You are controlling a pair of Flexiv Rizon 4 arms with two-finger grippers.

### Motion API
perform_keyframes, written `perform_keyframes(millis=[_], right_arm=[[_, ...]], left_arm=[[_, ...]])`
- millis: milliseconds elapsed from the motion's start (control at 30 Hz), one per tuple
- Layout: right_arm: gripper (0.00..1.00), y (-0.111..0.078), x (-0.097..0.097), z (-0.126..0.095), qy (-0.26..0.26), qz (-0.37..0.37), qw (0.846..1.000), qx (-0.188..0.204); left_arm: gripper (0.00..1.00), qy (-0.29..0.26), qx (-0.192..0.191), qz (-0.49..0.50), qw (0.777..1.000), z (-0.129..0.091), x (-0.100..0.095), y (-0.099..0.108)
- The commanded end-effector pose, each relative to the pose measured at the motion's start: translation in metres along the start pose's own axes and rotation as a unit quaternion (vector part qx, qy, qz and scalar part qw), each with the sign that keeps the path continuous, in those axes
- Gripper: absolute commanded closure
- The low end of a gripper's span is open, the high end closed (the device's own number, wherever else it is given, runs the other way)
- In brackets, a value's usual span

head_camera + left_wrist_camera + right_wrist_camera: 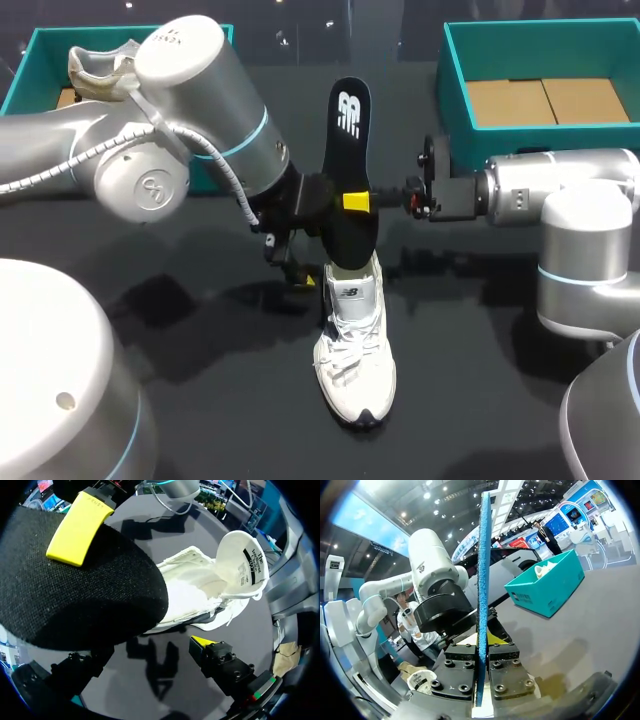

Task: Take the shoe out of the shoebox, open the shoe tongue, remove and reinsert the insole, then place the shoe into the shoebox

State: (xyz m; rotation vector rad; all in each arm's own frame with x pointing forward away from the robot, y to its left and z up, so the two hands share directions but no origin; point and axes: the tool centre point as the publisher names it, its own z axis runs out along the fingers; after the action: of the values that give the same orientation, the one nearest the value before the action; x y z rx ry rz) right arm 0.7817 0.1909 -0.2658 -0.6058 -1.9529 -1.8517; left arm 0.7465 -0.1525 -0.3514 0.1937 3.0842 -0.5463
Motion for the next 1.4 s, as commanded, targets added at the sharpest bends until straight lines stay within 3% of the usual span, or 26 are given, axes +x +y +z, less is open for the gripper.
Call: perform_keyframes(millis=[33,367,1400], right_arm=[[1.00,-0.001,-0.002,0.002,0.001,0.000,1.000,0.003],[1.00,0.006,-0.001,0.006,-0.022,0.025,0.999,0.033],[1.00,-0.008,-0.006,0.012,-0.022,0.064,0.997,0.039]], left_arm=[[0.00,0.000,-0.001,0.000,1.000,0.001,0.000,-0.001],[0.00,0.000,-0.001,0.000,1.000,0.001,0.000,-0.001],[0.00,0.000,-0.001,0.000,1.000,0.001,0.000,-0.001]])
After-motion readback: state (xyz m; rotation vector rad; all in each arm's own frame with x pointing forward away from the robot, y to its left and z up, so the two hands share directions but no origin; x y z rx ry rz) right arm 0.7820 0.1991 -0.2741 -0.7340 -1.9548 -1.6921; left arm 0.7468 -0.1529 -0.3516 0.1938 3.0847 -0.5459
